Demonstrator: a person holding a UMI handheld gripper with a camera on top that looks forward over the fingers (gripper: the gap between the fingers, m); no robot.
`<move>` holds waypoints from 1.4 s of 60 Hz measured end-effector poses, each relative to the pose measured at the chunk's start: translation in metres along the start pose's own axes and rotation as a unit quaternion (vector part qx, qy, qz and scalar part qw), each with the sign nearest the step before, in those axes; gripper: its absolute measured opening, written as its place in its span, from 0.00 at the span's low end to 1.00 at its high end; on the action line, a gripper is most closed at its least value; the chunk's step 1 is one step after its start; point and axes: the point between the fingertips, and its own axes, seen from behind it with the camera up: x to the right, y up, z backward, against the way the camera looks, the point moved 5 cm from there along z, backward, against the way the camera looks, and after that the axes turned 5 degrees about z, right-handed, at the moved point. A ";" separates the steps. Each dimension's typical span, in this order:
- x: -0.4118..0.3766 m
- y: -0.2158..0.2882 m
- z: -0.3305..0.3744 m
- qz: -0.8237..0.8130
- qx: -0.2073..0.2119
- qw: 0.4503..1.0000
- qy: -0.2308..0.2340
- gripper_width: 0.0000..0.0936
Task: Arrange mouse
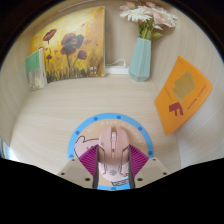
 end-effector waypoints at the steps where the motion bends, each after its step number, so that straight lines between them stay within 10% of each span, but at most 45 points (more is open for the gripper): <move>1: 0.001 0.000 0.000 0.001 0.000 1.000 0.000 0.46; 16: 0.008 0.000 0.010 0.016 -0.037 0.999 -0.030 0.78; 47: -0.119 0.097 0.181 0.002 0.114 0.993 0.011 0.79; 84: -0.196 0.045 0.243 0.020 0.124 0.992 0.014 0.78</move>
